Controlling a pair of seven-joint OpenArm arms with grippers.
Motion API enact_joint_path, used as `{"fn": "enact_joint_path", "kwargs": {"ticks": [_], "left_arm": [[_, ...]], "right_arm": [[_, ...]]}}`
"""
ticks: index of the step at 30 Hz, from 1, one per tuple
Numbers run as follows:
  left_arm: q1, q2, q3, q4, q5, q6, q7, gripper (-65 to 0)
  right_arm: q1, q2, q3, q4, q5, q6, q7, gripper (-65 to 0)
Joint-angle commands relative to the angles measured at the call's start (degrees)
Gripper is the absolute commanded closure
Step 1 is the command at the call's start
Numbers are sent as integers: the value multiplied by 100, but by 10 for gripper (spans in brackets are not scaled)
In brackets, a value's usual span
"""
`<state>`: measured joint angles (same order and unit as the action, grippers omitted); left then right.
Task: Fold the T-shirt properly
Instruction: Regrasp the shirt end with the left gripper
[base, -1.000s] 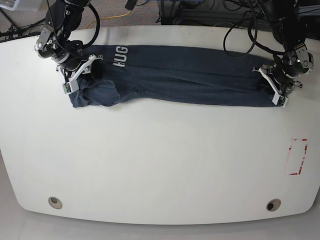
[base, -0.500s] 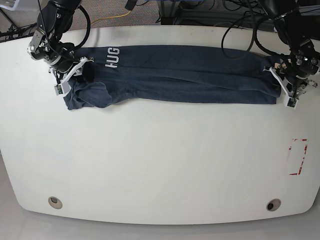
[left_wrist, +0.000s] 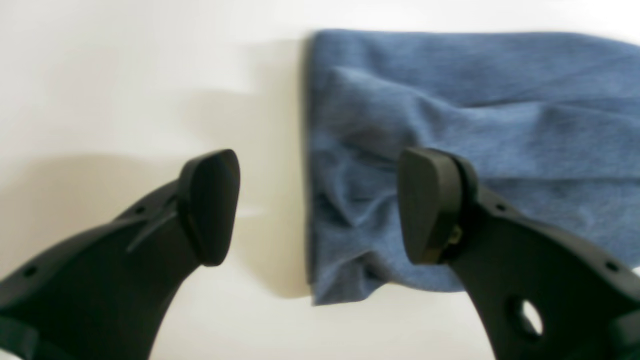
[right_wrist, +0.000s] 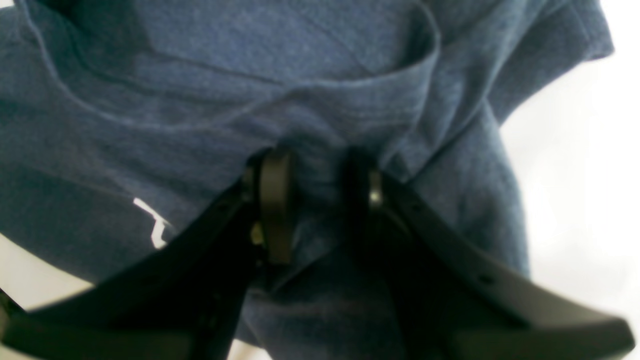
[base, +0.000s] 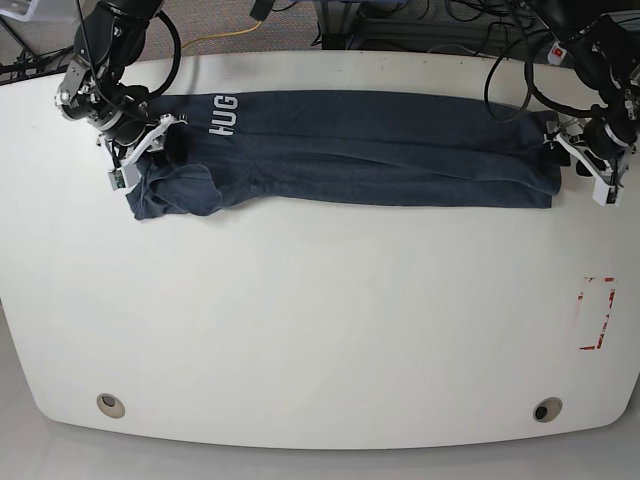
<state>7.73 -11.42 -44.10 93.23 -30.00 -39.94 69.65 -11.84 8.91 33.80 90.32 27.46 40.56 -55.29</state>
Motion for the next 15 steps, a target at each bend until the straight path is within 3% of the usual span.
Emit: {"fn": "enact_joint_path", "kwargs": {"ticks": [1,15], "left_arm": [[-47,-128,-34,-176,-37,-6,-59,-461],[-179,39,-26,-932,-55,-6,-59,-460]], "right_arm": [[-16,63,26,45,-184,-56,-172,-174],[-122,54,26,458,-184,-56,-172,-174]]}}
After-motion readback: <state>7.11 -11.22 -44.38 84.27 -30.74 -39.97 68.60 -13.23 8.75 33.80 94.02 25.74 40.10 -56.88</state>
